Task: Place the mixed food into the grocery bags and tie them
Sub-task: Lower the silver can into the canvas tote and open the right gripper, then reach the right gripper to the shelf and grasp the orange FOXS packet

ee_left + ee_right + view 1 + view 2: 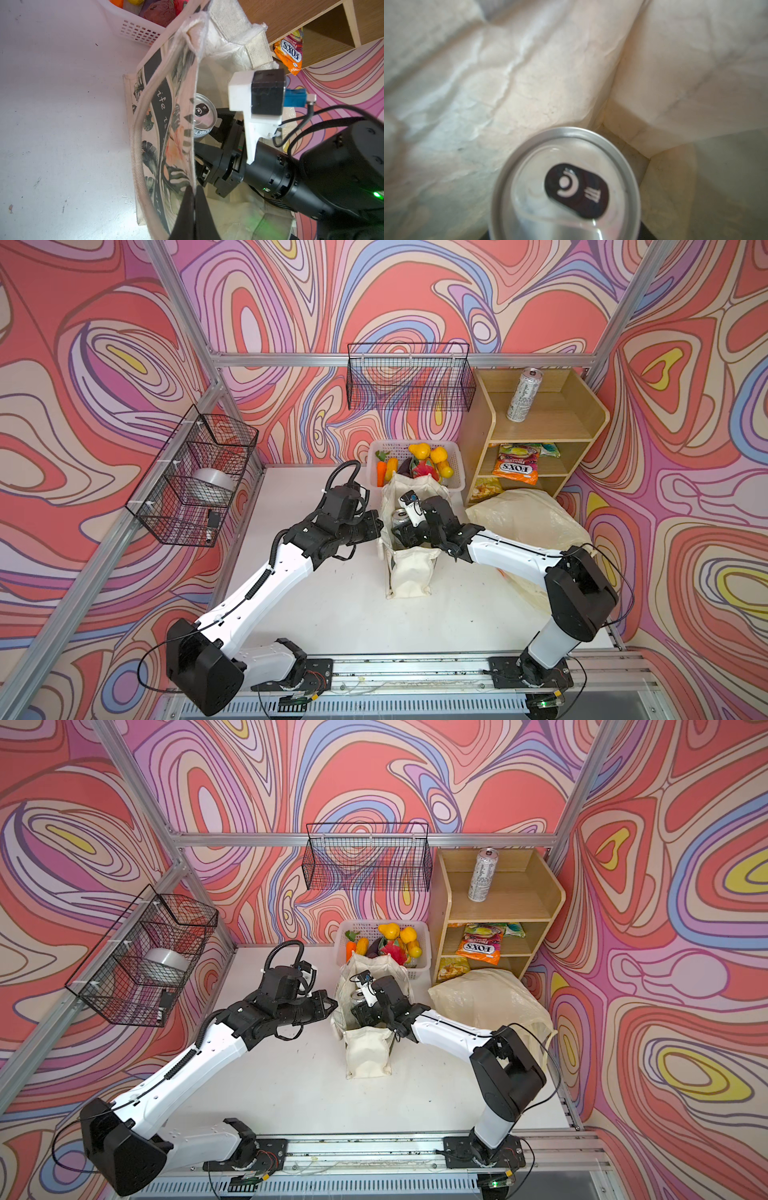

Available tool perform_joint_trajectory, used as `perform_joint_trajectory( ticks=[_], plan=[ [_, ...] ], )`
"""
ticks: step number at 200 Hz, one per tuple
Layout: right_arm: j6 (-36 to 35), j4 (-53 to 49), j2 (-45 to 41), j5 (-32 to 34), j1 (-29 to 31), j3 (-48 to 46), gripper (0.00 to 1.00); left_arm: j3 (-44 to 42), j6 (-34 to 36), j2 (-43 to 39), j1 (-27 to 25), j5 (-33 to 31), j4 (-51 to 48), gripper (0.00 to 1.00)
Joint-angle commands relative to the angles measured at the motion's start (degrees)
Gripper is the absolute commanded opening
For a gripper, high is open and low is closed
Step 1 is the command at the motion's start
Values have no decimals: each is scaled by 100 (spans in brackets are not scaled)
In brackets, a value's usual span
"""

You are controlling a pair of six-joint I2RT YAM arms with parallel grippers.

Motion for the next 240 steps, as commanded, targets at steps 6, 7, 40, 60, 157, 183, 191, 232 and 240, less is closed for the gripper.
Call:
perform_joint_trajectory(
  ticks=[6, 7, 40, 60, 157, 183, 191, 232, 240],
  plan=[
    [58, 316, 72, 14, 19, 212, 73, -45, -30, -25, -13, -76, -155, 0],
    [58, 296, 72, 13, 19, 223, 74, -46, -30, -23, -13, -75, -154, 0],
    [-46, -534, 28, -161, 10, 804, 83, -40, -39, -14, -16, -74, -110, 0],
    [-33, -1012, -187, -241, -2, 1149, 82, -34, -30, -5, -15, -63, -86, 0],
    [2297, -2493, -1502, -1042, -3361, 1966, 69, -125, -12, 6, -13, 55, 101, 0],
    [2982, -2297, -1642, -1099, -4450, 1251, 69, -182, -17, -38, -14, 77, 177, 0],
    [3092, -2230, -1621, -1035, -4671, 1097, 70, -204, -30, -48, -17, 94, 217, 0],
    [3381, -1997, -1049, -717, -5346, 950, 82, -199, -55, 28, -15, 240, 344, 0],
    [3449, -1876, -906, -737, -5417, 968, 82, -197, -61, 52, -13, 255, 376, 0]
  ],
)
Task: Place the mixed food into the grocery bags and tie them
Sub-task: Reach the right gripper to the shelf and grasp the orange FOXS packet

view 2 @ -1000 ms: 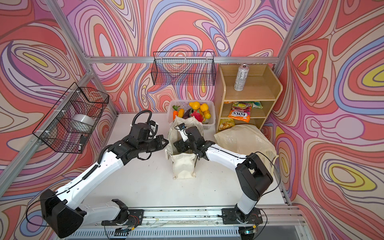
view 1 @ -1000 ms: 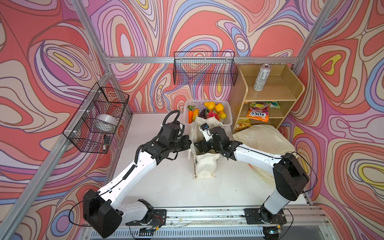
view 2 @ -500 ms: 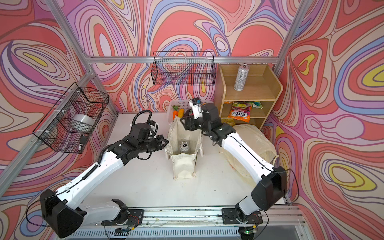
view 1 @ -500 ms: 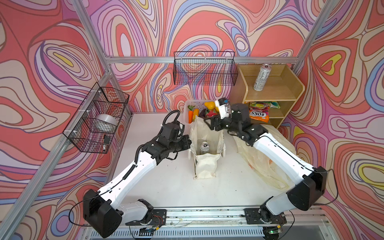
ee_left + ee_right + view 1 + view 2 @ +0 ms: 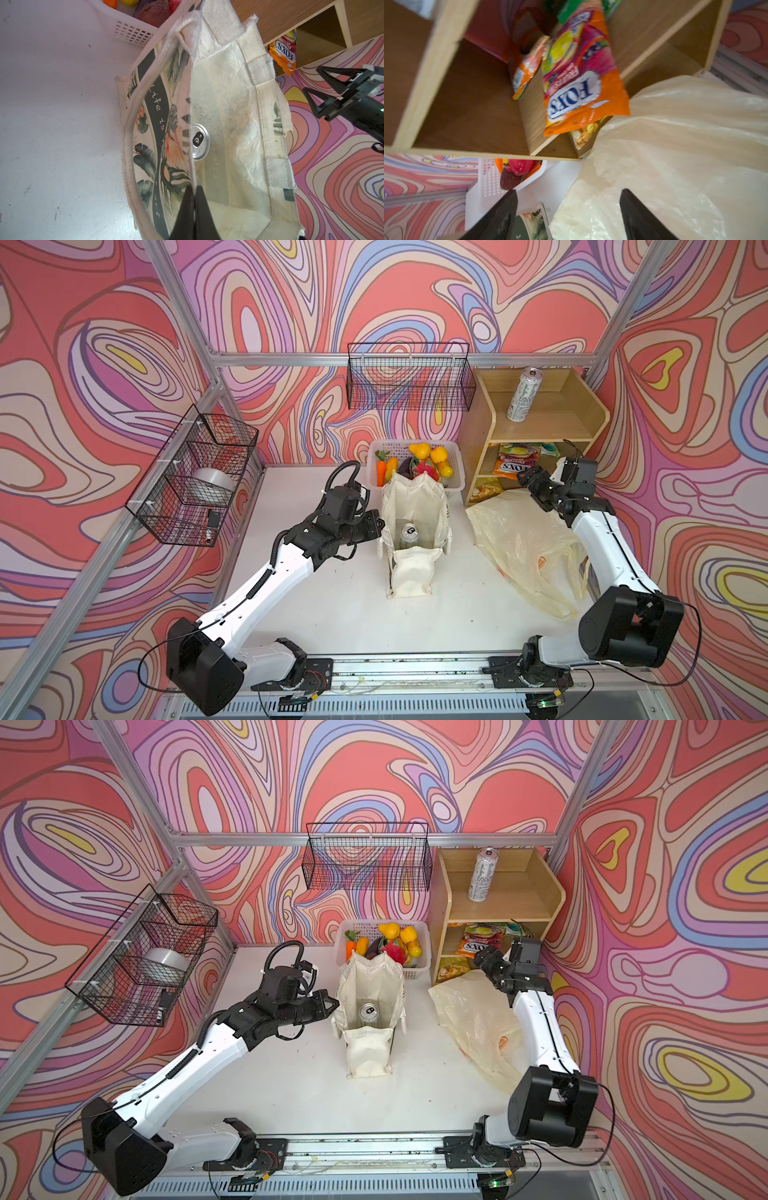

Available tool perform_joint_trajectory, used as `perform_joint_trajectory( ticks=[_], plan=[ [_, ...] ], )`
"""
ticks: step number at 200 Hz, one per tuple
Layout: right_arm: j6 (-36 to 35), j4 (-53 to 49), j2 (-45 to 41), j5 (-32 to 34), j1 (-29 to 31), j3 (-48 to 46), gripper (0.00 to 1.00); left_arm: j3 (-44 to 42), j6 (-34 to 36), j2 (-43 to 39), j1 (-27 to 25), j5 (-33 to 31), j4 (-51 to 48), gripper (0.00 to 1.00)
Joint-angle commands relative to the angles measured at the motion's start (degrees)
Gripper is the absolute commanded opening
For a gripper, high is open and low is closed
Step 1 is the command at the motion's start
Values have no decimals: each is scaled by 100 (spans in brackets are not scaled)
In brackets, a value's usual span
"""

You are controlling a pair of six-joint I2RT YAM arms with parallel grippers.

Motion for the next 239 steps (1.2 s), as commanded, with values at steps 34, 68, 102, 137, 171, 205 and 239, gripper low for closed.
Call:
perform_joint_trajectory(
  ticks=[34, 68, 102, 137, 171, 205, 239],
  plan=[
    [503, 832, 886, 63, -257, 226, 82, -93, -109, 183, -15, 219, 262, 0],
    [517, 1042, 1317, 107, -256, 501, 81, -85, -111, 241, -14, 225, 289, 0],
    [502, 1230, 1549, 55, -255, 660, 78, -87, -100, 274, -13, 228, 279, 0],
    [411, 1340, 1599, -67, -254, 800, 69, -94, -117, 285, -14, 228, 273, 0],
    [353, 1333, 1586, -165, -252, 888, 43, -114, -136, 285, -13, 222, 275, 0],
    [361, 1323, 1568, -205, -256, 890, 10, -142, -160, 276, -13, 224, 276, 0],
    [378, 1338, 1398, -315, -254, 782, 0, -175, -171, 250, -14, 199, 287, 0]
  ],
)
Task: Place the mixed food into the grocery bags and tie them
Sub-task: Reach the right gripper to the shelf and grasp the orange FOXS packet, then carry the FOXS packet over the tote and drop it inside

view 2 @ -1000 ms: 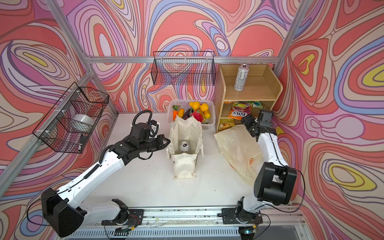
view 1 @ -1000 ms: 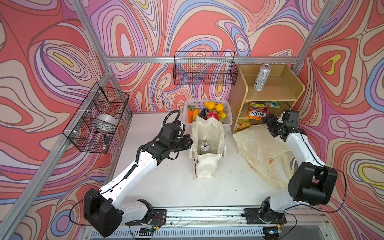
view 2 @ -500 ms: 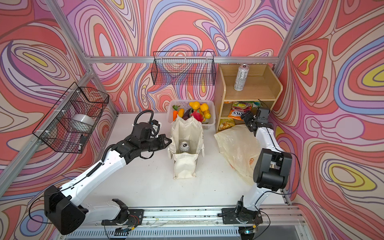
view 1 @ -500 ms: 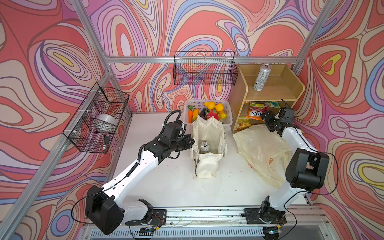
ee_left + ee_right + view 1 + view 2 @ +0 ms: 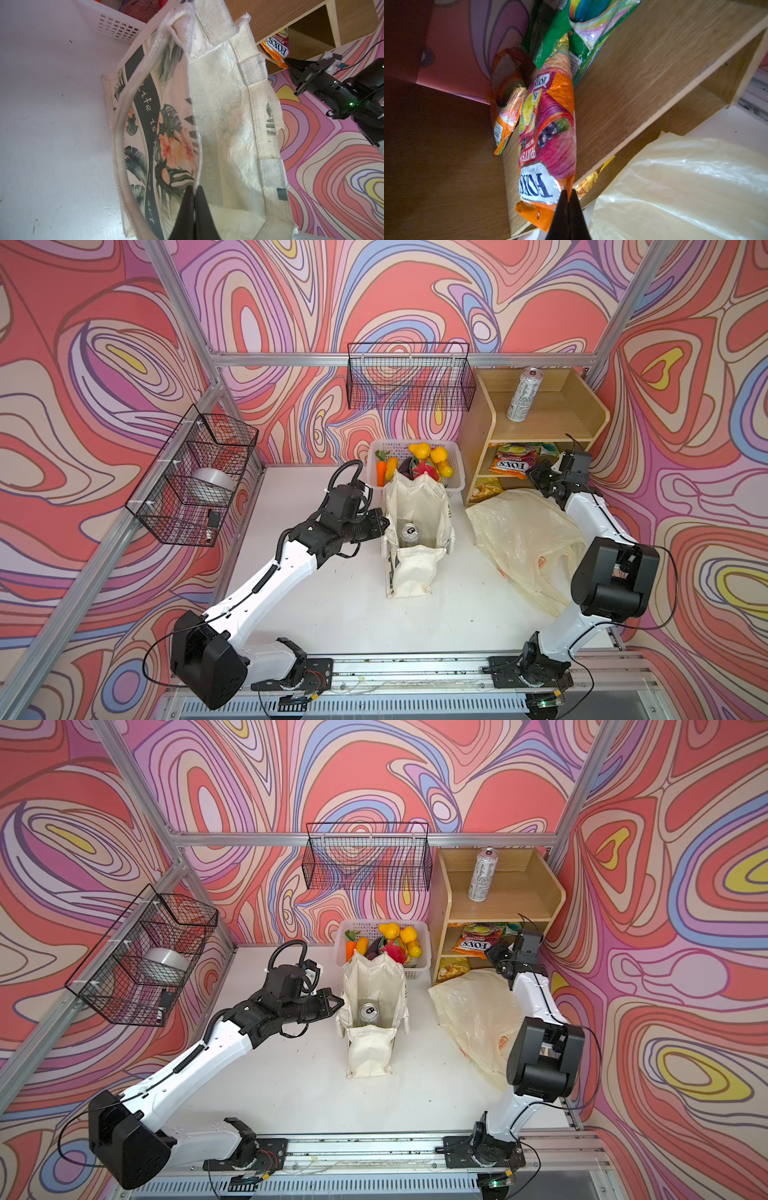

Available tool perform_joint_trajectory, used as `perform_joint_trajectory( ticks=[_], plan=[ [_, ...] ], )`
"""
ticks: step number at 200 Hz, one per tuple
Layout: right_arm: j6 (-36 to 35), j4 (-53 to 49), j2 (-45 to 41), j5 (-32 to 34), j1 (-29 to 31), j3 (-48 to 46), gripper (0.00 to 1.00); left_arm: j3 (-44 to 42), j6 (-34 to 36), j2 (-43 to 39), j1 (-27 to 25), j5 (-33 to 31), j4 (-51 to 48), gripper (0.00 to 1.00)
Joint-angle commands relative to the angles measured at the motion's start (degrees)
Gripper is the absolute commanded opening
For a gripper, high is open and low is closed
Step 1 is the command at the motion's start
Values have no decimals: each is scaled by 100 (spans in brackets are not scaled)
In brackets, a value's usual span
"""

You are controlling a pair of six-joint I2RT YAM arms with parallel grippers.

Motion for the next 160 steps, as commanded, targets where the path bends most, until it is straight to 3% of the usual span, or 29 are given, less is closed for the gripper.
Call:
perform_joint_trajectory(
  ticks=[1, 60, 97, 160],
  plan=[
    [-23, 113, -165, -122, -2, 13, 0, -147, -68, 66, -14, -34, 6, 0],
    [314, 416, -1558, -698, 40, -890, 0, -173, -29, 27, -14, -104, 1, 0],
    [196, 73, -2455, -1048, 258, -874, 0, -157, -15, 6, -13, -158, -2, 0],
    [121, -539, -3122, -1179, 1940, -55, 0, -184, -24, -17, -13, -194, -13, 0]
  ],
)
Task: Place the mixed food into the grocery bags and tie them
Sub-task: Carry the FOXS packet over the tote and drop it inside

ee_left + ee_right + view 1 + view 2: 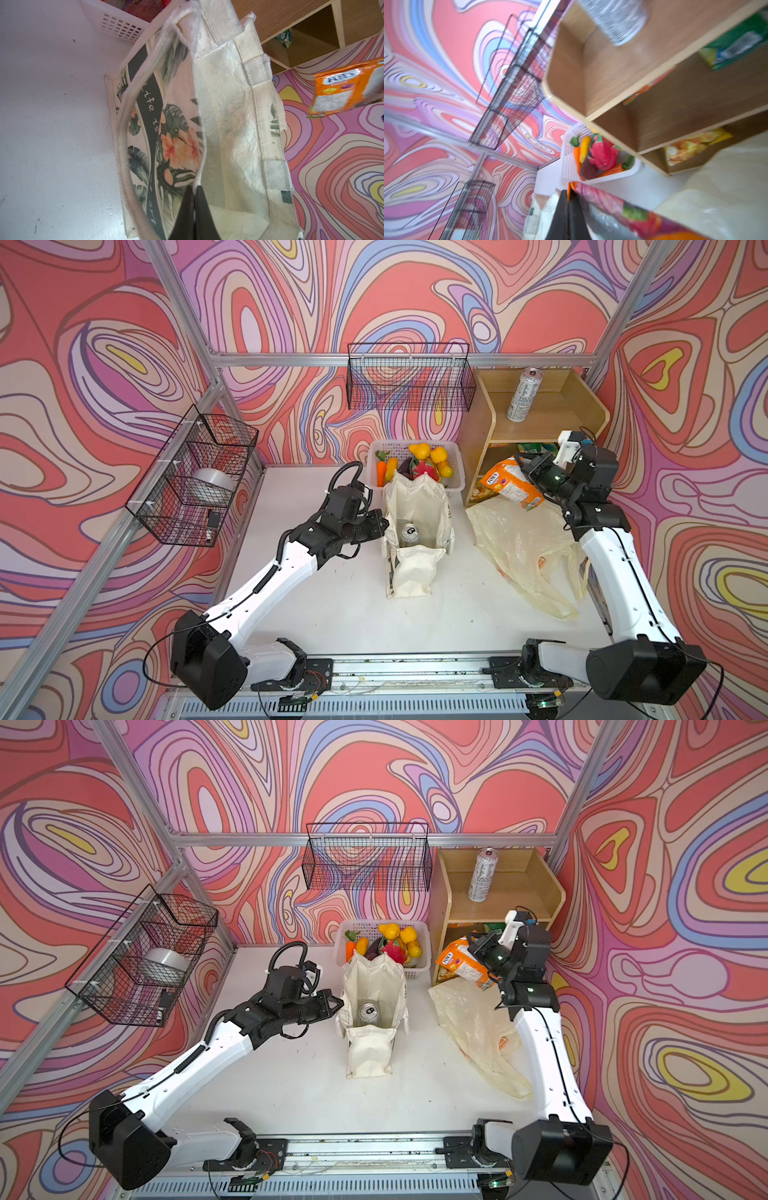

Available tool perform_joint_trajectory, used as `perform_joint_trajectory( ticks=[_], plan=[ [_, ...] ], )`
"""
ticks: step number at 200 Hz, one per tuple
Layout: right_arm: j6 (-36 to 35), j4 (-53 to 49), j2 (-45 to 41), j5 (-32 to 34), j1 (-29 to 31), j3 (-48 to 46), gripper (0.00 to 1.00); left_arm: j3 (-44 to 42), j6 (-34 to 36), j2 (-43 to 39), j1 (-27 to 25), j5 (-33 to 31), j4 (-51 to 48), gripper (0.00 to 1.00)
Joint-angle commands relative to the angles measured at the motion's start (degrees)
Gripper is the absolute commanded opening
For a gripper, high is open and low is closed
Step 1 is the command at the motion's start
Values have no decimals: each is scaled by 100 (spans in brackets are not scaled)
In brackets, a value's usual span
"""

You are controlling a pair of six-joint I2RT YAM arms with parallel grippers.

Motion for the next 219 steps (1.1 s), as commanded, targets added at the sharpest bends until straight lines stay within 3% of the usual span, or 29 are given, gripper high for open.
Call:
perform_joint_trajectory(
  ticks=[1, 81, 135, 171, 183, 190, 200, 219],
  plan=[
    [-76, -144, -244, -159, 633, 389, 0, -134, -20, -19, -13, -122, -59, 0],
    [26, 13, 367, -285, 2545, 844, 0, -61, 7, 5, -13, -194, -170, 0],
    [78, 241, 673, -322, 2778, -228, 0, 9, 2, 5, -13, -207, -242, 0],
    [40, 262, 981, -380, 2972, -457, 0, 18, -9, 31, -13, -197, -245, 0],
    [-126, 3, 1071, -464, 2990, -258, 37, 19, -11, 31, -13, -206, -253, 0],
    [-241, -139, 1031, -387, 2993, -142, 50, 6, -13, 23, -14, -210, -251, 0],
    [-429, -354, 949, -181, 2986, 39, 57, 11, -2, 6, -19, -229, -272, 0],
    [-880, -1005, 881, 240, 2984, 504, 59, 8, 15, -4, -14, -248, -298, 0]
  ],
)
